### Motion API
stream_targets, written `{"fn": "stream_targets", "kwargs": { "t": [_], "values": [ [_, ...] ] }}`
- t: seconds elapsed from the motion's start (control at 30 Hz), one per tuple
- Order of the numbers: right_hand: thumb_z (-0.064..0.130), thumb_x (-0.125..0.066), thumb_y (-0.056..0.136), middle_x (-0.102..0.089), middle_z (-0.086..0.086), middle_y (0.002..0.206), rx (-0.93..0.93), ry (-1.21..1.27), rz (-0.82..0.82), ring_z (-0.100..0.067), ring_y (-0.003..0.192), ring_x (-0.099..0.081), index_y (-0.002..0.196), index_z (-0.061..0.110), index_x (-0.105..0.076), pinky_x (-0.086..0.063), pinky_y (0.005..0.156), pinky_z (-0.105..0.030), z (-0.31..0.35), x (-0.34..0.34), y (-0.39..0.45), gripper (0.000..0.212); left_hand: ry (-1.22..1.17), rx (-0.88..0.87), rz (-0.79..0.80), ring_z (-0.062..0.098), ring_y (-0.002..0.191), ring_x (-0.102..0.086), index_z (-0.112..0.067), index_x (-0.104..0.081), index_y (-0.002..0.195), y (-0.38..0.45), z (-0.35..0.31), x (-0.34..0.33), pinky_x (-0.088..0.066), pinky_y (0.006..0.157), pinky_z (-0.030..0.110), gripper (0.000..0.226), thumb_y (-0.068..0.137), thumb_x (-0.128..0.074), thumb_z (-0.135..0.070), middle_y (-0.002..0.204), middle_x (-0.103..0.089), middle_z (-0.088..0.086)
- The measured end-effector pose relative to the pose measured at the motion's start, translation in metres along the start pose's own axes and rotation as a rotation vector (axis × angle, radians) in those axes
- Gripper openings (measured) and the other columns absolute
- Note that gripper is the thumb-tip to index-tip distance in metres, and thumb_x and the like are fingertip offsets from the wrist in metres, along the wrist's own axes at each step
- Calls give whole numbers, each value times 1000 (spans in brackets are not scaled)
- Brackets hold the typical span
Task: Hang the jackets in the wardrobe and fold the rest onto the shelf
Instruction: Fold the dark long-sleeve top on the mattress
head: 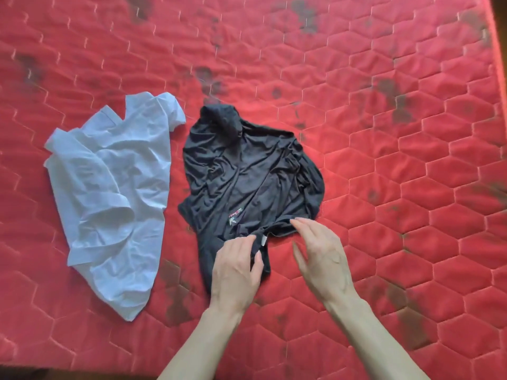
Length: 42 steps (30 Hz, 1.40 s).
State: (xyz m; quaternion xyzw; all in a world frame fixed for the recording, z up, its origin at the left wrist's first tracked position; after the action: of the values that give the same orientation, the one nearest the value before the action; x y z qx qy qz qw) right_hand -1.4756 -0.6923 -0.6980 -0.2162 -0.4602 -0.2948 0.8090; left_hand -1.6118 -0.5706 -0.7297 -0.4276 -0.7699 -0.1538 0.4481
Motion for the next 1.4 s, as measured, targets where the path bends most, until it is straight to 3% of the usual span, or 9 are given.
{"fn": "stream_targets", "kwargs": {
  "t": [0.17, 0.37, 0.5, 0.7, 0.83, 1.0, 1.2, 1.3, 1.4],
  "values": [
    [6, -68, 89, -69, 3, 127, -112, -92, 118, -27, 114, -62, 133, 17, -67, -51, 92, -41, -35, -66, 9, 45, 94, -71, 179, 25, 102, -64, -12, -68, 127, 7, 18, -70, -54, 88, 42, 37, 93, -70, -24, 112, -69, 0],
    [25, -51, 103, -56, 0, 124, -175, -243, 345, -26, 113, -53, 156, 26, -37, -48, 90, -38, -68, -114, 18, 55, 427, -135, 308, 27, 91, -58, -12, -62, 129, 7, 36, -107, -51, 77, 41, 58, 77, -77, -35, 108, -61, 7],
    [30, -51, 105, -59, -1, 113, -198, -322, 312, -26, 106, -57, 139, 21, -51, -50, 81, -40, -75, -114, 30, 35, 522, -97, 356, 25, 84, -57, -19, -59, 112, 11, 47, -105, -45, 77, 38, 43, 73, -74, -9, 101, -57, 2],
    [18, -70, 93, -63, -12, 99, -85, -480, 202, -35, 89, -61, 104, 12, -68, -49, 64, -44, -85, -101, 31, 12, 588, 2, 388, 27, 105, -53, -23, -50, 118, 18, 64, -86, -37, 90, 40, 36, 85, -57, -12, 115, -52, 2],
    [15, -74, 87, -62, -8, 132, 29, -555, 200, -33, 109, -61, 108, 16, -67, -50, 74, -42, -90, -94, 31, 22, 556, 3, 356, 27, 100, -55, -21, -57, 109, 18, 60, -70, -41, 83, 38, 31, 81, -57, -7, 111, -55, 2],
    [6, -76, 79, -64, -5, 99, 13, -697, 275, -32, 93, -60, 98, 19, -66, -47, 73, -43, -96, -77, 38, 25, 510, -128, 281, 24, 55, -54, -14, -67, 84, 15, 45, -46, -47, 57, 37, 43, 49, -82, 5, 62, -54, -1],
    [14, -42, 101, -60, 0, 120, -7, -826, 470, -27, 116, -52, 120, 26, -57, -36, 97, -39, -109, -57, 44, 27, 328, -212, 386, 25, 70, -54, -18, -49, 120, 5, 41, -28, -43, 78, 36, 25, 96, -45, -13, 79, -56, -3],
    [14, -57, 96, -68, -4, 103, -63, -774, 325, -31, 100, -61, 110, 20, -63, -43, 87, -42, -91, -23, 47, 16, 311, -374, 332, 19, 49, -33, -25, -43, 95, 3, 21, -3, -30, 58, 26, 17, 83, -52, -17, 63, -48, -10],
    [15, -80, 81, -68, -11, 76, -108, -676, 100, -38, 73, -63, 85, 10, -67, -47, 68, -44, -74, 31, 50, 15, 388, -477, 323, 14, 50, -46, -28, -52, 96, -5, 11, 24, -34, 53, 25, 25, 77, -67, -20, 70, -52, -11]
  ]
}}
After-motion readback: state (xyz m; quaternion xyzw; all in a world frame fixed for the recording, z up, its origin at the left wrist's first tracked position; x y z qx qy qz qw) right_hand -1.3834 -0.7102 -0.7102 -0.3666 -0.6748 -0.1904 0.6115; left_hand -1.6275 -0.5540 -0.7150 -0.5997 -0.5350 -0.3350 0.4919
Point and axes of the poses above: each hand's wrist, its own y-axis towards the middle knuckle, its own x-axis out of the back of the hand, z = x × y, the point moved 3 cm from there along y, towards the middle knuckle
